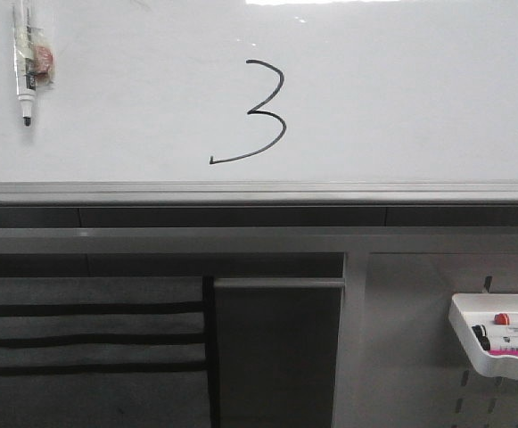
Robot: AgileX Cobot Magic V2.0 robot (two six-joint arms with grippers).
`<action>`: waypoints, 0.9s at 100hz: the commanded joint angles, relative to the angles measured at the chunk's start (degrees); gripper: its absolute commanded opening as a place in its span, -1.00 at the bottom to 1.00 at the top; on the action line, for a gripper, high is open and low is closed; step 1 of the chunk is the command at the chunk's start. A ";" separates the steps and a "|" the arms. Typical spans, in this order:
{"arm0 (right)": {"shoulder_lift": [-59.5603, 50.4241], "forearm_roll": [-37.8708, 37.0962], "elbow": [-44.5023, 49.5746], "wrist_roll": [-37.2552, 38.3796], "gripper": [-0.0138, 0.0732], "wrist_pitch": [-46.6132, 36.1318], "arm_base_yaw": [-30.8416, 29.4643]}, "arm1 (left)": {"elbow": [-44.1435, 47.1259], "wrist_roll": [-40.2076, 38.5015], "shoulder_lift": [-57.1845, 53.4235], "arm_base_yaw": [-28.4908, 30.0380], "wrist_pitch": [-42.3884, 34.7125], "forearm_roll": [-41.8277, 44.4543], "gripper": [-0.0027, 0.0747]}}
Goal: Write number 3 on whiteboard
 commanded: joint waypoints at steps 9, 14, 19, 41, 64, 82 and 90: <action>-1.50 0.40 5.88 -0.17 -0.84 -13.44 -0.42 | 0.41 -0.51 -1.60 0.13 -4.23 -0.05 -0.98; -1.50 0.40 5.55 -0.17 -0.84 -12.15 -0.45 | 0.41 -0.51 -1.60 0.13 -4.23 -0.05 -0.98; -1.50 0.40 5.65 -0.17 -0.84 -12.90 -0.45 | 0.41 -0.51 -1.60 0.13 -4.23 -0.05 -0.98; -1.50 0.40 5.75 -0.32 -0.84 -13.47 -0.45 | 0.41 -0.51 -1.60 0.13 -4.23 -0.05 -0.98; -1.50 -17.25 5.75 17.75 -0.84 -14.69 -0.45 | 0.41 -0.51 -1.60 0.13 -4.23 -0.05 -0.98; -1.50 -17.25 5.75 17.75 -0.84 -14.69 -0.45 | 0.41 -0.51 -1.60 0.13 -4.23 -0.05 -0.98; -1.50 -17.25 5.75 17.75 -0.84 -14.58 -0.45 | 0.41 -0.51 -1.60 0.13 -4.23 -0.05 -0.98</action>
